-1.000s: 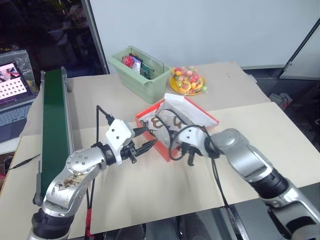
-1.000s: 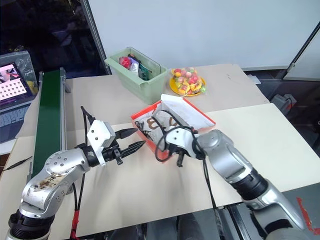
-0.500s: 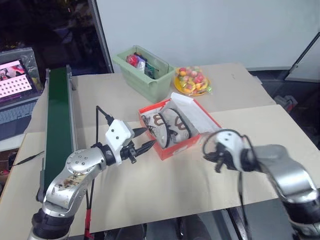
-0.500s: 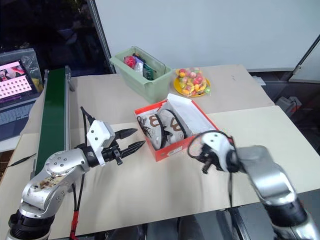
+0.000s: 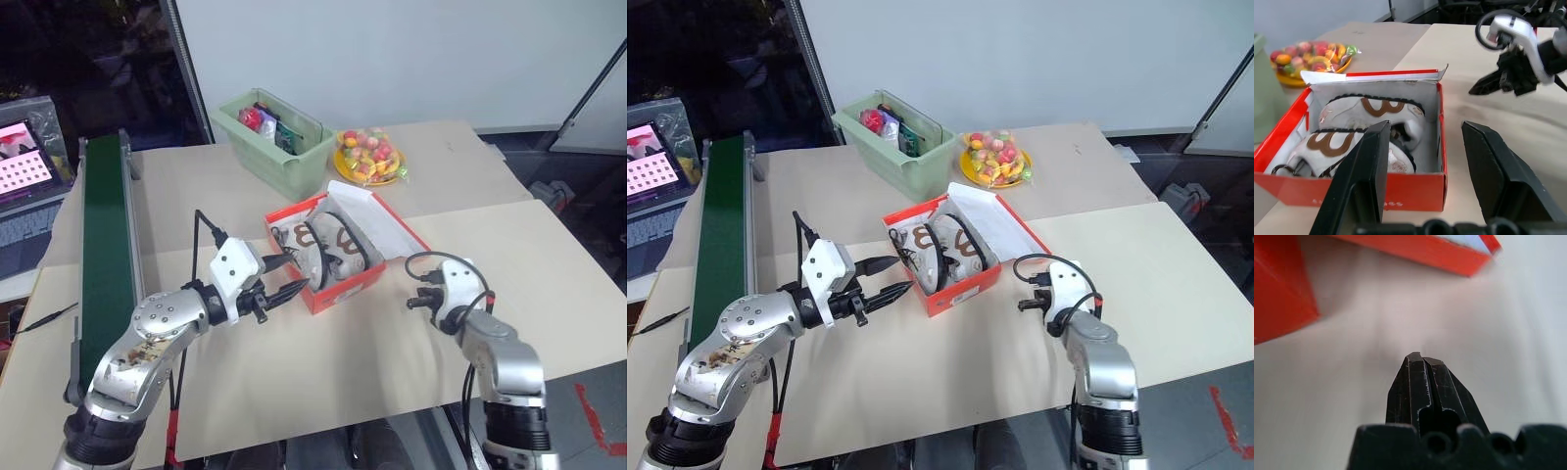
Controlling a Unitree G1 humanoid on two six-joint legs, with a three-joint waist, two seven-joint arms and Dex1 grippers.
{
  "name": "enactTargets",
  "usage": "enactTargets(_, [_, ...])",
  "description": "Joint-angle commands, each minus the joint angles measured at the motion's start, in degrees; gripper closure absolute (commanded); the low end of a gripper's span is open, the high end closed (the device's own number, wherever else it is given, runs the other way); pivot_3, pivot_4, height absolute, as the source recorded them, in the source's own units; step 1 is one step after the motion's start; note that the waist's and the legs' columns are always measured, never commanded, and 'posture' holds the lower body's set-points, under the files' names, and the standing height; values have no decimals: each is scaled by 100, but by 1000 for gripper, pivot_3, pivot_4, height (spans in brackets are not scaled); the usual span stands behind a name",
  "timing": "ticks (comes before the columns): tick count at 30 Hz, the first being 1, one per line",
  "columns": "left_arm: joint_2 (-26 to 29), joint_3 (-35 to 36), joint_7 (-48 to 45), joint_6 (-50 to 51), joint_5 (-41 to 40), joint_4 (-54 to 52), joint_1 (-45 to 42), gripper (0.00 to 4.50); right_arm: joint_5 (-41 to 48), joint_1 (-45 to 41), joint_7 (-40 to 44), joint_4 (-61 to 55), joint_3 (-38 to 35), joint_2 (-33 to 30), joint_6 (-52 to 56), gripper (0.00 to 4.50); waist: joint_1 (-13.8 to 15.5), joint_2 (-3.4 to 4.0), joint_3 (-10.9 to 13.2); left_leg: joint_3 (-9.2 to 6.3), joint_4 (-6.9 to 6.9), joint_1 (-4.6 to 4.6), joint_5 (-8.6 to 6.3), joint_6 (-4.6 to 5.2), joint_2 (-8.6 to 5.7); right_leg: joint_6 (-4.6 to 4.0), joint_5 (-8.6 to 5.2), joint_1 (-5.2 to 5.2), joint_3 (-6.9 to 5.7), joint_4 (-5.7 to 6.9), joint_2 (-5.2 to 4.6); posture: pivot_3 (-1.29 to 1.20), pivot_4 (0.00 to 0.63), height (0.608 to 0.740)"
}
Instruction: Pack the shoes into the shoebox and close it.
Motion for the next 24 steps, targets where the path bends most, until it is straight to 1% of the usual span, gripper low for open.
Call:
enactTargets(1, [1,47,14,-78,-25,-160,-14,2055,223,-199,-443,321,-455,348,-602,4477,-3,0,0,0,-1,-2,0,0,1,0,0,-3,0,1,2,0,150,740])
enactTargets(7, [30,45,-28,-84,-31,-148,-33,2055,798,-691,-673,948,-1002,824,-1282,4477,-35,2,1,6,2,13,2,-2,5,-11,7,16,-6,3,11,0,150,740])
enactTargets(9, [30,47,-30,-67,-36,-119,-83,2055,1095,-1045,-737,1372,-1185,1053,-1563,4477,-104,3,2,6,2,20,2,-2,6,-8,5,34,-8,-1,11,0,150,740])
enactTargets(13, [37,64,-16,-50,-39,-108,-124,2055,1636,-1494,-779,1964,-1491,1348,-1740,4477,-132,4,2,3,0,21,1,-1,10,-10,6,31,-10,1,15,0,150,740])
enactTargets(16, [38,86,5,-21,-54,-138,-139,2055,1841,-1659,-818,2258,-1608,1352,-1780,4477,-115,6,3,-4,-2,20,1,-1,11,-12,7,27,-14,2,16,0,150,740])
enactTargets(20, [42,109,24,-12,-55,-144,-142,2055,1911,-1727,-844,2497,-1550,1209,-1773,4477,-97,8,4,-5,0,18,1,-1,6,-12,7,27,-15,0,11,0,150,740])
enactTargets(24, [51,116,42,-8,-49,-180,-122,2055,2079,-1759,-827,2635,-1586,1225,-1804,4477,-109,8,4,-5,0,18,1,-1,6,-12,7,27,-14,1,12,0,150,740])
